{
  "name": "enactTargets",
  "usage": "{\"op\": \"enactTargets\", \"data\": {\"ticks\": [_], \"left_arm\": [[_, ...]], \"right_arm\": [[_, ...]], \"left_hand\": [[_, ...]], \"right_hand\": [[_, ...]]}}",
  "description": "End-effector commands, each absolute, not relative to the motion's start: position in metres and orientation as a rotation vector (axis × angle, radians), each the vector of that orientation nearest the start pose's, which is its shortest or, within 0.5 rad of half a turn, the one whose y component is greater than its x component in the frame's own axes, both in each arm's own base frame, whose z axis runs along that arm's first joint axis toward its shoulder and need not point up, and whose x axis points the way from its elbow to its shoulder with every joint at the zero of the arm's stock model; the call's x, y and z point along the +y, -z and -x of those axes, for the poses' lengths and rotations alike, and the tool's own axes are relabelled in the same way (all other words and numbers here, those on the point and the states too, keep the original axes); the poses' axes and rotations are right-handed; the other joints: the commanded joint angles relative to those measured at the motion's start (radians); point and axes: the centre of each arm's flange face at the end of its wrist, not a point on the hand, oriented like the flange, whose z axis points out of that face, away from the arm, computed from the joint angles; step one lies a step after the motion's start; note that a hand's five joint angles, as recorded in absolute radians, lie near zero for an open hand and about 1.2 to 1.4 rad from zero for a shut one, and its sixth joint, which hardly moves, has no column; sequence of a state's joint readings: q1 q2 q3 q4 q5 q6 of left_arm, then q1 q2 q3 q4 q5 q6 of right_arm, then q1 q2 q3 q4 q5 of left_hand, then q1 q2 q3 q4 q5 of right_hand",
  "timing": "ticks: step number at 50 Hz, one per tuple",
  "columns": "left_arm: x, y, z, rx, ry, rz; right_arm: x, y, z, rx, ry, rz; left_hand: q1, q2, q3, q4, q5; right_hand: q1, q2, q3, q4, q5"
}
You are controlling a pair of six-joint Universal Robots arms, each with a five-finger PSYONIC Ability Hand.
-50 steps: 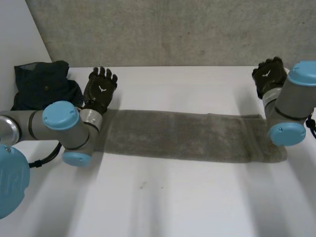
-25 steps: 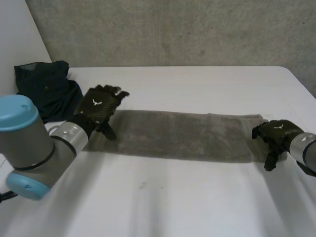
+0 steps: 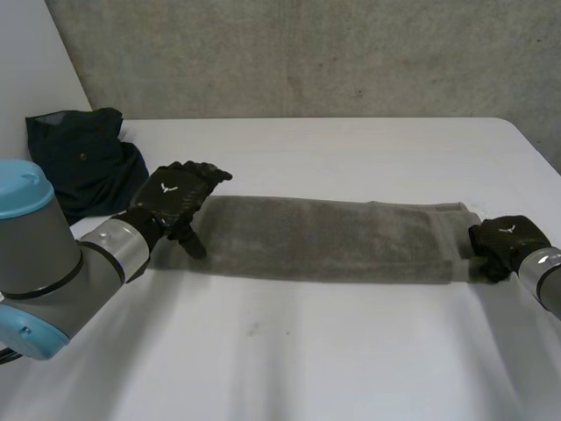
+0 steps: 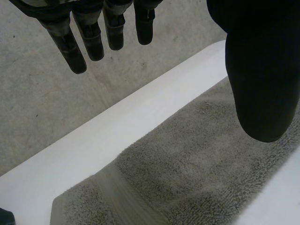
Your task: Fold the laundry.
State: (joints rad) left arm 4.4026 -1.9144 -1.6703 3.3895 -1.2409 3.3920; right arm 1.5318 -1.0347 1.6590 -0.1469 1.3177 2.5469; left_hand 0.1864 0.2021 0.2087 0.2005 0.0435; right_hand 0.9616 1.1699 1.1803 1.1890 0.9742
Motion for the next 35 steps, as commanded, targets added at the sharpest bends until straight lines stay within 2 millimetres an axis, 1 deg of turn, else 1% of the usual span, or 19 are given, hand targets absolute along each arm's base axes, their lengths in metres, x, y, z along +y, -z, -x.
{"op": "enactTargets", "data": {"ticks": [1,6,7,10,11,14,15,17,18,20,21,24,25,28,29,31,32,33,35], "left_arm": [[-0.278,-0.191,0.258,2.44,2.162,-1.078],[-0.276,-0.195,0.258,2.436,2.171,-1.077],[-0.275,-0.195,0.257,2.438,2.168,-1.075],[-0.274,-0.197,0.257,2.431,2.176,-1.076],[-0.273,-0.199,0.257,2.425,2.182,-1.076],[-0.272,-0.2,0.257,2.423,2.189,-1.072],[-0.272,-0.201,0.256,2.421,2.19,-1.07],[-0.272,-0.202,0.256,2.417,2.194,-1.07],[-0.272,-0.203,0.256,2.416,2.196,-1.069],[-0.272,-0.205,0.256,2.408,2.203,-1.066],[-0.272,-0.205,0.256,2.406,2.205,-1.066],[-0.271,-0.208,0.256,2.398,2.216,-1.06],[-0.272,-0.209,0.255,2.394,2.219,-1.055],[-0.272,-0.215,0.253,2.369,2.234,-1.027],[-0.273,-0.217,0.252,2.358,2.238,-1.008],[-0.276,-0.221,0.248,2.329,2.241,-0.939],[-0.277,-0.222,0.247,2.322,2.241,-0.92],[-0.278,-0.223,0.244,2.312,2.239,-0.888],[-0.282,-0.224,0.239,2.295,2.228,-0.824]], "right_arm": [[-0.352,-0.125,-0.115,2.664,1.732,0.891],[-0.362,-0.138,-0.09,2.71,1.814,0.877],[-0.366,-0.144,-0.08,2.727,1.857,0.901],[-0.374,-0.15,-0.064,2.773,1.903,0.978],[-0.378,-0.154,-0.052,2.808,1.937,1.029],[-0.387,-0.166,-0.033,2.876,2.006,1.117],[-0.389,-0.168,-0.031,2.89,2.023,1.137],[-0.393,-0.173,-0.034,2.875,2.054,1.172],[-0.395,-0.18,-0.05,2.804,2.103,1.204],[-0.394,-0.187,-0.076,2.689,2.152,1.245],[-0.392,-0.196,-0.106,2.547,2.206,1.287],[-0.383,-0.212,-0.151,2.314,2.285,1.348],[-0.372,-0.22,-0.183,2.154,2.313,1.407],[-0.348,-0.23,-0.232,1.911,2.327,1.495],[-0.329,-0.235,-0.262,1.764,2.317,1.541],[-0.309,-0.236,-0.291,1.636,2.285,1.582],[-0.298,-0.235,-0.304,1.58,2.262,1.603],[-0.276,-0.227,-0.33,1.488,2.199,1.645],[-0.26,-0.215,-0.35,1.424,2.135,1.684]], "left_hand": [[0.004,-0.012,-0.019,-0.011,-0.028],[0.004,-0.012,-0.019,-0.011,-0.028],[0.004,-0.012,-0.019,-0.011,-0.028],[0.004,-0.012,-0.019,-0.011,-0.028],[0.004,-0.012,-0.019,-0.011,-0.028],[0.004,-0.012,-0.019,-0.011,-0.028],[0.004,-0.012,-0.019,-0.011,-0.028],[0.004,-0.012,-0.019,-0.011,-0.028],[0.004,-0.012,-0.019,-0.011,-0.028],[0.004,-0.012,-0.019,-0.011,-0.028],[0.004,-0.012,-0.019,-0.011,-0.028],[0.004,-0.012,-0.019,-0.011,-0.028],[0.004,-0.012,-0.019,-0.011,-0.028],[0.004,-0.012,-0.019,-0.011,-0.028],[0.001,-0.015,-0.022,-0.013,-0.031],[0.001,-0.015,-0.022,-0.013,-0.031],[-0.002,-0.018,-0.025,-0.016,-0.034],[-0.005,-0.021,-0.027,-0.019,-0.037],[-0.012,-0.028,-0.034,-0.026,-0.044]], "right_hand": [[0.435,0.226,0.216,0.207,0.248],[0.435,0.226,0.216,0.207,0.248],[0.435,0.226,0.216,0.207,0.248],[0.435,0.226,0.216,0.207,0.248],[0.435,0.226,0.216,0.207,0.248],[0.435,0.226,0.216,0.207,0.248],[0.435,0.226,0.216,0.207,0.248],[0.435,0.226,0.216,0.207,0.248],[0.435,0.226,0.216,0.207,0.248],[0.435,0.226,0.216,0.207,0.248],[0.435,0.226,0.216,0.207,0.248],[0.435,0.226,0.216,0.207,0.248],[0.435,0.226,0.216,0.207,0.248],[0.435,0.226,0.216,0.207,0.248],[0.435,0.226,0.216,0.207,0.248],[0.435,0.226,0.216,0.207,0.248],[0.435,0.226,0.216,0.207,0.248],[0.435,0.226,0.216,0.207,0.248],[0.435,0.226,0.216,0.207,0.248]]}}
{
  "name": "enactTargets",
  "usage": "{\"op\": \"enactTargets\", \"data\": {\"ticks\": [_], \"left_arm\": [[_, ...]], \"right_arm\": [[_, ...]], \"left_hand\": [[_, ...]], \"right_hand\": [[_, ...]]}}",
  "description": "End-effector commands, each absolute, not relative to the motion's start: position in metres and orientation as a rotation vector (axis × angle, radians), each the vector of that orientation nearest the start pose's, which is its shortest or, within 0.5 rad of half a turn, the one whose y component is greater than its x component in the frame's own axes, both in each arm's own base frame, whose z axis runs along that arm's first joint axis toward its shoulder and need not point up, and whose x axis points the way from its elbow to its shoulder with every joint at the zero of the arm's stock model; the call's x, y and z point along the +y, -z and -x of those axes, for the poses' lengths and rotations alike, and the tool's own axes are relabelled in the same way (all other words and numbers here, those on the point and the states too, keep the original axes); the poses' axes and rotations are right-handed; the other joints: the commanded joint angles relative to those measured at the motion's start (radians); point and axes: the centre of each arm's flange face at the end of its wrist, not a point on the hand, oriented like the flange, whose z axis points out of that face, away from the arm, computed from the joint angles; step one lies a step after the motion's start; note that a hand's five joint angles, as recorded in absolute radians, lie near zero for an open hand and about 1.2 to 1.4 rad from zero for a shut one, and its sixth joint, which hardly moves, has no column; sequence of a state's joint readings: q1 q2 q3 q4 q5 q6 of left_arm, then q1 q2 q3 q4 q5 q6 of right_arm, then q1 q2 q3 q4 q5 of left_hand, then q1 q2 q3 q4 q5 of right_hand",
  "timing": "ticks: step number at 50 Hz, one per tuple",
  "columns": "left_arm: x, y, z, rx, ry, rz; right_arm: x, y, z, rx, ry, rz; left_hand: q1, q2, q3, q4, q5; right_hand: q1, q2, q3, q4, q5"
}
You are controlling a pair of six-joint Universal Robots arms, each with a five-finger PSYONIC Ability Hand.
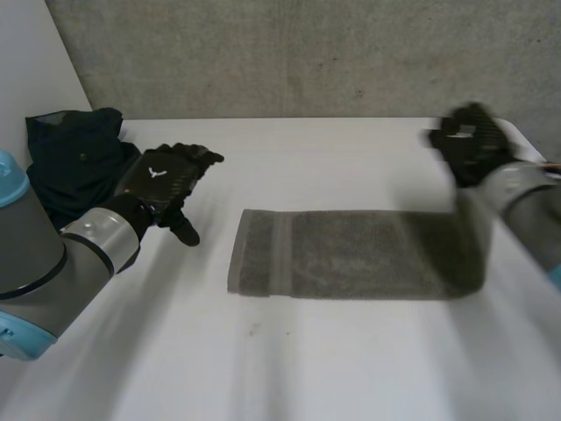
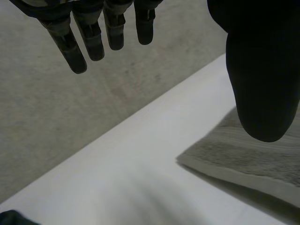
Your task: Fold the laundry.
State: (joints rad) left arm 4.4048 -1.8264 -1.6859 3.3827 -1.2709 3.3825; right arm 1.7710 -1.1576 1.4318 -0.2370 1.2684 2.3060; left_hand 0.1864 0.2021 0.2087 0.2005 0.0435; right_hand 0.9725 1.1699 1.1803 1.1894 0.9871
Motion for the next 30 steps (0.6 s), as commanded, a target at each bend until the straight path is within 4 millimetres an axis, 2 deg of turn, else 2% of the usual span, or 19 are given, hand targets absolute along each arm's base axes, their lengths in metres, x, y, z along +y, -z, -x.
{"op": "enactTargets", "data": {"ticks": [1,2,3,5,6,8,9,10,11,12,16,17,20,21,24,25,30], "left_arm": [[-0.283,-0.225,0.238,2.288,2.228,-0.807],[-0.284,-0.225,0.237,2.284,2.227,-0.79],[-0.285,-0.225,0.236,2.283,2.226,-0.788],[-0.285,-0.224,0.235,2.288,2.22,-0.784],[-0.286,-0.222,0.235,2.293,2.214,-0.785],[-0.285,-0.221,0.236,2.301,2.208,-0.791],[-0.284,-0.22,0.237,2.304,2.206,-0.795],[-0.283,-0.219,0.238,2.309,2.201,-0.804],[-0.283,-0.218,0.239,2.312,2.198,-0.807],[-0.282,-0.217,0.239,2.314,2.197,-0.809],[-0.281,-0.214,0.243,2.32,2.193,-0.83],[-0.281,-0.214,0.245,2.317,2.193,-0.839],[-0.275,-0.213,0.257,2.316,2.209,-0.896],[-0.274,-0.213,0.261,2.312,2.216,-0.911],[-0.272,-0.216,0.272,2.289,2.25,-0.949],[-0.273,-0.215,0.274,2.288,2.253,-0.955],[-0.274,-0.213,0.285,2.283,2.27,-0.989]], "right_arm": [[-0.251,-0.208,-0.36,1.391,2.097,1.705],[-0.233,-0.196,-0.38,1.322,2.035,1.737],[-0.227,-0.19,-0.388,1.306,2.003,1.751],[-0.217,-0.177,-0.4,1.285,1.955,1.767],[-0.21,-0.164,-0.408,1.286,1.906,1.787],[-0.208,-0.15,-0.411,1.307,1.86,1.809],[-0.207,-0.146,-0.411,1.318,1.846,1.816],[-0.21,-0.142,-0.41,1.363,1.826,1.816],[-0.212,-0.143,-0.409,1.39,1.816,1.806],[-0.212,-0.144,-0.407,1.411,1.81,1.8],[-0.22,-0.166,-0.397,1.581,1.814,1.646],[-0.233,-0.173,-0.385,1.677,1.809,1.536],[-0.258,-0.179,-0.354,1.858,1.768,1.337],[-0.269,-0.181,-0.333,1.949,1.726,1.227],[-0.276,-0.184,-0.306,2.052,1.678,1.093],[-0.276,-0.18,-0.292,2.104,1.64,1.055],[-0.274,-0.154,-0.259,2.232,1.541,1.022]], "left_hand": [[-0.012,-0.028,-0.034,-0.026,-0.044],[-0.012,-0.028,-0.034,-0.026,-0.044],[-0.012,-0.028,-0.034,-0.026,-0.044],[-0.012,-0.028,-0.034,-0.026,-0.044],[-0.012,-0.028,-0.034,-0.026,-0.044],[-0.012,-0.028,-0.034,-0.026,-0.044],[-0.012,-0.028,-0.034,-0.026,-0.044],[-0.012,-0.028,-0.034,-0.026,-0.044],[-0.012,-0.028,-0.034,-0.026,-0.044],[-0.012,-0.028,-0.034,-0.026,-0.044],[-0.012,-0.028,-0.034,-0.026,-0.044],[-0.012,-0.028,-0.034,-0.026,-0.044],[-0.012,-0.028,-0.034,-0.026,-0.044],[-0.012,-0.028,-0.034,-0.026,-0.044],[-0.012,-0.028,-0.034,-0.026,-0.044],[-0.012,-0.028,-0.034,-0.026,-0.044],[-0.012,-0.028,-0.034,-0.026,-0.044]], "right_hand": [[0.424,0.226,0.216,0.207,0.235],[0.424,0.226,0.216,0.207,0.235],[0.424,0.226,0.216,0.207,0.235],[0.424,0.226,0.216,0.207,0.235],[0.424,0.226,0.216,0.207,0.235],[0.424,0.226,0.216,0.207,0.235],[0.181,-0.017,-0.027,-0.036,-0.008],[-0.479,-0.676,-0.686,-0.696,-0.668],[-0.718,-0.915,-0.926,-0.935,-0.907],[-0.798,-0.995,-1.006,-1.015,-0.987],[-0.798,-0.995,-1.006,-1.015,-0.987],[-0.798,-0.995,-1.006,-1.015,-0.987],[-0.798,-0.995,-1.006,-1.015,-0.987],[-0.798,-0.995,-1.006,-1.015,-0.987],[-0.798,-0.995,-1.006,-1.015,-0.987],[-0.798,-0.995,-1.006,-1.015,-0.987],[-0.798,-0.995,-1.006,-1.015,-0.987]]}}
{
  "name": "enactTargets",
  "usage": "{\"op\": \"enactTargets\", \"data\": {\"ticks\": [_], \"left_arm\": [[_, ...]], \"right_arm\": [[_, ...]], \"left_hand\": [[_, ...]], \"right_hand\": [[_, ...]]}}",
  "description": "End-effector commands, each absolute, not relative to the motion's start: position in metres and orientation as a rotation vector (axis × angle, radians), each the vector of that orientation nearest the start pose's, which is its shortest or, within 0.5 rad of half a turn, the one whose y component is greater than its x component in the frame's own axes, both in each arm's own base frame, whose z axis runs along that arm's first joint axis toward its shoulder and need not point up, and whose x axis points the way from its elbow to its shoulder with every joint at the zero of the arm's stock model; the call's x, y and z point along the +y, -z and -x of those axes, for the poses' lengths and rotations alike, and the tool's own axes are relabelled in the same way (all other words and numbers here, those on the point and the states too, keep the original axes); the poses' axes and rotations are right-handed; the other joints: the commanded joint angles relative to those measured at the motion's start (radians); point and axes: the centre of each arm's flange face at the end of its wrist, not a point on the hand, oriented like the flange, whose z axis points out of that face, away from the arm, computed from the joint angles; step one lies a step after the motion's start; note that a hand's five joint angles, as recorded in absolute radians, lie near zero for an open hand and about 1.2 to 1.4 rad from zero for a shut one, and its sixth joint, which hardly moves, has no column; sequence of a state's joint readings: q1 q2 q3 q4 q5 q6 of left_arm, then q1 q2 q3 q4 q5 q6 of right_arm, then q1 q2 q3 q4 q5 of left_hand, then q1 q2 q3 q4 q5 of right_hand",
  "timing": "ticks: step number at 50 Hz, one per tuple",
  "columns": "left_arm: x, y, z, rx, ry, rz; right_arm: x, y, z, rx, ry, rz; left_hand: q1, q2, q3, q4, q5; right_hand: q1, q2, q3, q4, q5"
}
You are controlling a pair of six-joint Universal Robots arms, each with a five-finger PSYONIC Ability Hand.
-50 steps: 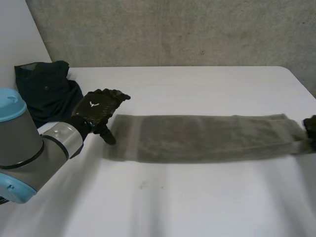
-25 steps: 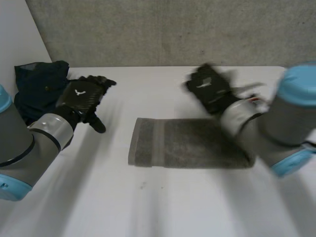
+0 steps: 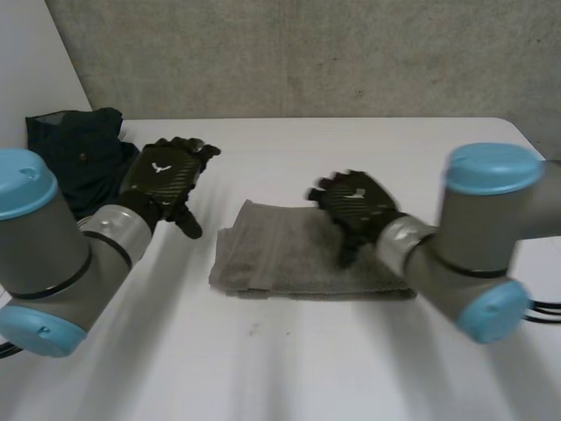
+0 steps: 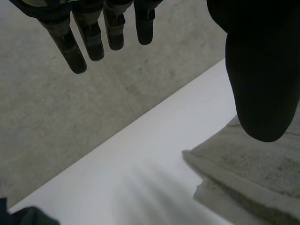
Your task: Fold the laundry.
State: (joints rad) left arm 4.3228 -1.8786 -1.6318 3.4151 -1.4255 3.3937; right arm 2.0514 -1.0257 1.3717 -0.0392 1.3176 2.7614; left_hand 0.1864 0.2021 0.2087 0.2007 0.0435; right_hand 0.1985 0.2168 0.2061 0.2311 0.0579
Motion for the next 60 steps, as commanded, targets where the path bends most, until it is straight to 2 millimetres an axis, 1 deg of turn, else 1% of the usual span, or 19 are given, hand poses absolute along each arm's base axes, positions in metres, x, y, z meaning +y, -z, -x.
{"op": "enactTargets", "data": {"ticks": [1,5,6,7,9,16,21,25,26,30,34,40,41,44,48,49,53,56,60], "left_arm": [[-0.273,-0.213,0.287,2.283,2.272,-0.995],[-0.269,-0.21,0.296,2.29,2.272,-1.031],[-0.268,-0.21,0.298,2.289,2.276,-1.039],[-0.266,-0.209,0.3,2.292,2.275,-1.051],[-0.264,-0.208,0.301,2.294,2.274,-1.058],[-0.262,-0.213,0.301,2.284,2.285,-1.051],[-0.262,-0.221,0.297,2.263,2.303,-1.036],[-0.263,-0.23,0.294,2.239,2.329,-1.013],[-0.264,-0.233,0.293,2.234,2.337,-0.997],[-0.266,-0.241,0.287,2.21,2.356,-0.962],[-0.271,-0.244,0.28,2.195,2.346,-0.888],[-0.277,-0.246,0.273,2.18,2.322,-0.754],[-0.277,-0.246,0.273,2.179,2.319,-0.748],[-0.275,-0.245,0.276,2.184,2.32,-0.76],[-0.269,-0.246,0.282,2.187,2.333,-0.79],[-0.266,-0.246,0.286,2.189,2.339,-0.806],[-0.248,-0.238,0.31,2.215,2.353,-0.925],[-0.242,-0.229,0.323,2.248,2.345,-0.998],[-0.235,-0.216,0.34,2.308,2.33,-1.102]], "right_arm": [[-0.274,-0.151,-0.255,2.248,1.53,1.019],[-0.277,-0.131,-0.234,2.337,1.483,1.036],[-0.28,-0.125,-0.228,2.366,1.472,1.044],[-0.283,-0.123,-0.225,2.381,1.468,1.047],[-0.287,-0.121,-0.22,2.395,1.471,1.049],[-0.301,-0.131,-0.21,2.449,1.592,1.043],[-0.31,-0.181,-0.214,2.35,1.853,1.062],[-0.299,-0.204,-0.248,2.183,1.953,1.205],[-0.286,-0.208,-0.272,2.082,1.966,1.302],[-0.247,-0.212,-0.329,1.815,1.981,1.532],[-0.208,-0.202,-0.362,1.622,1.928,1.697],[-0.176,-0.162,-0.381,1.517,1.717,1.804],[-0.174,-0.159,-0.38,1.521,1.688,1.801],[-0.175,-0.162,-0.379,1.553,1.676,1.74],[-0.203,-0.177,-0.367,1.731,1.688,1.467],[-0.224,-0.184,-0.354,1.833,1.695,1.316],[-0.266,-0.205,-0.319,1.979,1.718,0.955],[-0.275,-0.203,-0.309,2.056,1.627,0.83],[-0.281,-0.185,-0.311,2.151,1.512,0.817]], "left_hand": [[-0.012,-0.028,-0.034,-0.026,-0.044],[-0.012,-0.028,-0.034,-0.026,-0.044],[-0.012,-0.028,-0.034,-0.026,-0.044],[-0.012,-0.028,-0.034,-0.026,-0.044],[-0.012,-0.028,-0.034,-0.026,-0.044],[-0.012,-0.028,-0.034,-0.026,-0.044],[-0.012,-0.028,-0.034,-0.026,-0.044],[-0.012,-0.028,-0.034,-0.026,-0.044],[-0.012,-0.028,-0.034,-0.026,-0.044],[-0.012,-0.028,-0.034,-0.026,-0.044],[-0.012,-0.028,-0.034,-0.026,-0.044],[-0.012,-0.028,-0.034,-0.026,-0.044],[-0.012,-0.028,-0.034,-0.026,-0.044],[-0.012,-0.028,-0.034,-0.026,-0.044],[-0.012,-0.028,-0.034,-0.026,-0.044],[-0.012,-0.028,-0.034,-0.026,-0.044],[-0.011,-0.027,-0.033,-0.025,-0.043],[-0.011,-0.027,-0.033,-0.025,-0.043],[-0.005,-0.021,-0.027,-0.019,-0.037]], "right_hand": [[-0.024,-0.042,-0.032,-0.057,-0.058],[0.481,0.462,0.473,0.448,0.447],[0.849,0.83,0.841,0.816,0.815],[1.015,0.997,1.008,0.983,0.981],[1.192,1.174,1.184,1.159,1.158],[1.198,1.179,1.19,1.165,1.164],[1.198,1.179,1.19,1.165,1.164],[1.198,1.179,1.19,1.165,1.164],[1.198,1.179,1.19,1.165,1.164],[1.198,1.179,1.19,1.165,1.164],[1.198,1.179,1.19,1.165,1.164],[1.198,1.179,1.19,1.165,1.164],[0.803,0.785,0.796,0.771,0.77],[-0.024,-0.042,-0.032,-0.057,-0.058],[-0.024,-0.042,-0.032,-0.057,-0.058],[-0.024,-0.042,-0.032,-0.057,-0.058],[-0.024,-0.042,-0.032,-0.057,-0.058],[-0.024,-0.042,-0.032,-0.057,-0.058],[-0.024,-0.042,-0.032,-0.057,-0.058]]}}
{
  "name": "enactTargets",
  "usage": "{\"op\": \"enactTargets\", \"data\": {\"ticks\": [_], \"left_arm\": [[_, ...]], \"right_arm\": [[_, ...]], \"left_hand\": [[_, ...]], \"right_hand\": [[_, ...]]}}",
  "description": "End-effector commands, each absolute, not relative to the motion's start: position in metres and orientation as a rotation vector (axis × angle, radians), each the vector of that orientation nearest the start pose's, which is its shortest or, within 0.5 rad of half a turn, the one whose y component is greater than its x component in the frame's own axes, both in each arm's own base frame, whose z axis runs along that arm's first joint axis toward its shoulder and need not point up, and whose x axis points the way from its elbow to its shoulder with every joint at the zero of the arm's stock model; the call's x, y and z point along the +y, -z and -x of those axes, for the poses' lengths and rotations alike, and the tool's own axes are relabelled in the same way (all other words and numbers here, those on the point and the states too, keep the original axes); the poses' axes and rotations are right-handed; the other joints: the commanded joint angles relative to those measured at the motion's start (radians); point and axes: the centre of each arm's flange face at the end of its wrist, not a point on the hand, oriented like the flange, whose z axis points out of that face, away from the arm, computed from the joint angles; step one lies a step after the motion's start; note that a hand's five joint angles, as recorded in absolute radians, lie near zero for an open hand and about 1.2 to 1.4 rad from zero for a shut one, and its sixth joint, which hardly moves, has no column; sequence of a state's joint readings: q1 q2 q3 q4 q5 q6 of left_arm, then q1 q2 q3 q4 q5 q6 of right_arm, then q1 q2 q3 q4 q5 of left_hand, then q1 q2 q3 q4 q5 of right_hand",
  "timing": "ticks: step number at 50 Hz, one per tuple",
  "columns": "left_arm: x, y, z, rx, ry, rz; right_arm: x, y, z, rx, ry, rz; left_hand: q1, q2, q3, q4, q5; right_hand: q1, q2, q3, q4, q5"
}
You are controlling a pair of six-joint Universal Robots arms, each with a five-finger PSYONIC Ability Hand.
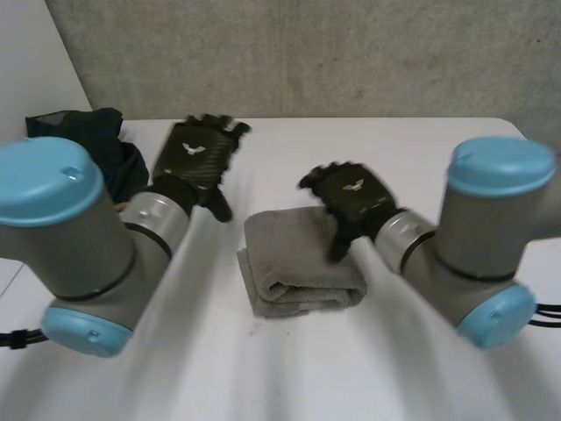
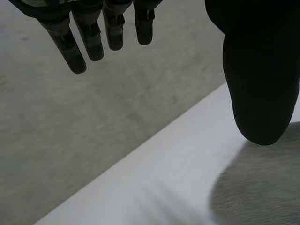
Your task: Fold the laundry.
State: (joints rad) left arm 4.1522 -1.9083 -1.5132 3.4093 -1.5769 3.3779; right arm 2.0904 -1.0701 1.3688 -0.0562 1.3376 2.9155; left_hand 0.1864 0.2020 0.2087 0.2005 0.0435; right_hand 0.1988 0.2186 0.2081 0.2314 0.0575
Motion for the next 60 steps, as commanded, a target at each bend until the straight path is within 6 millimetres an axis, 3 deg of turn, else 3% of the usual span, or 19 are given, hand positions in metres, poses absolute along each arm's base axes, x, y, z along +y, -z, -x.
{"op": "enactTargets", "data": {"ticks": [1,10,17,22,27,31,35,40,47,54,60], "left_arm": [[-0.234,-0.208,0.343,2.354,2.295,-1.122],[-0.24,-0.162,0.346,2.56,1.99,-1.171],[-0.239,-0.141,0.336,2.636,1.791,-1.166],[-0.236,-0.137,0.334,2.583,1.731,-1.238],[-0.233,-0.141,0.337,2.5,1.737,-1.328],[-0.236,-0.155,0.341,2.459,1.815,-1.326],[-0.242,-0.212,0.34,2.363,2.043,-1.255],[-0.252,-0.248,0.327,2.387,2.204,-1.24],[-0.236,-0.295,0.314,2.474,2.381,-1.321],[-0.23,-0.302,0.307,2.526,2.355,-1.356],[-0.222,-0.301,0.311,2.553,2.329,-1.397]], "right_arm": [[-0.283,-0.182,-0.311,2.165,1.496,0.818],[-0.291,-0.15,-0.316,2.253,1.359,0.836],[-0.292,-0.134,-0.317,2.291,1.329,0.944],[-0.289,-0.134,-0.315,2.297,1.343,1.114],[-0.288,-0.149,-0.313,2.278,1.394,1.119],[-0.289,-0.173,-0.308,2.251,1.484,1.02],[-0.286,-0.181,-0.302,2.231,1.54,0.876],[-0.272,-0.195,-0.29,2.219,1.615,0.723],[-0.252,-0.172,-0.275,2.309,1.51,0.658],[-0.241,-0.153,-0.27,2.363,1.389,0.558],[-0.245,-0.138,-0.272,2.356,1.32,0.419]], "left_hand": [[-0.005,-0.021,-0.027,-0.019,-0.037],[0.015,0.0,-0.007,0.001,-0.016],[0.018,0.003,-0.004,0.004,-0.013],[0.015,0.0,-0.007,0.001,-0.016],[-0.002,-0.018,-0.025,-0.016,-0.034],[-0.005,-0.021,-0.028,-0.019,-0.037],[0.001,-0.015,-0.022,-0.014,-0.031],[0.009,-0.006,-0.013,-0.005,-0.022],[0.051,0.035,0.028,0.036,0.019],[0.051,0.035,0.028,0.036,0.019],[0.051,0.035,0.028,0.036,0.019]], "right_hand": [[-0.024,-0.044,-0.034,-0.057,-0.058],[-0.024,-0.044,-0.034,-0.057,-0.058],[-0.024,-0.044,-0.034,-0.057,-0.058],[-0.024,-0.044,-0.034,-0.057,-0.058],[-0.024,-0.044,-0.034,-0.057,-0.058],[-0.024,-0.044,-0.034,-0.057,-0.058],[-0.024,-0.044,-0.034,-0.057,-0.058],[-0.024,-0.044,-0.034,-0.057,-0.058],[-0.024,-0.044,-0.034,-0.057,-0.058],[-0.024,-0.044,-0.034,-0.057,-0.058],[-0.024,-0.044,-0.034,-0.057,-0.058]]}}
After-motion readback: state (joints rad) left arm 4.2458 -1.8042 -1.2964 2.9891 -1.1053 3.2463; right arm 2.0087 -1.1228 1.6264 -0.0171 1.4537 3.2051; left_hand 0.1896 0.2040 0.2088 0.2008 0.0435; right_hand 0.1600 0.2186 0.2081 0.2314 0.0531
